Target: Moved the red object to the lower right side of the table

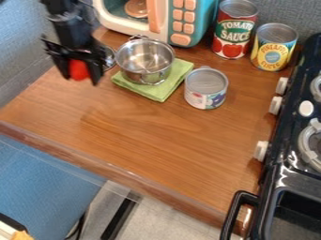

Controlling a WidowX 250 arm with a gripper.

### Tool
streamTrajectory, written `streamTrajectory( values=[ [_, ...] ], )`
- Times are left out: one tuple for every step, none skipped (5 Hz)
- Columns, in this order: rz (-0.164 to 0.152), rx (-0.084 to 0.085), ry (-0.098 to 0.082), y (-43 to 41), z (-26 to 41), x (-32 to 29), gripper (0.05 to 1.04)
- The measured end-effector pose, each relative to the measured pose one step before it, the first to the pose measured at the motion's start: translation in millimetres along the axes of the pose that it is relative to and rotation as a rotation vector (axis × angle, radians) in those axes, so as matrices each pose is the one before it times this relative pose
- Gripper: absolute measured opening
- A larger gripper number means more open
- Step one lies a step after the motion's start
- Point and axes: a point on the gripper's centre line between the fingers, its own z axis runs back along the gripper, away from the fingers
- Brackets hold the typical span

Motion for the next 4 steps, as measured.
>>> streamTrajectory(
  values=[
    [-0.1093, 0.0070, -0.0277, -38.08, 6.44, -3.32, 0.788],
    [-0.1206, 0.0094, 0.0065, -43.78, -8.01, -13.81, 0.788],
    [-0.0797, 0.0234, 0.0006, -29.69, -5.71, -14.23, 0.788],
    [-0.0433, 0.0046, 0.0100, -18.88, -6.84, -9.73, 0.788]
  ],
)
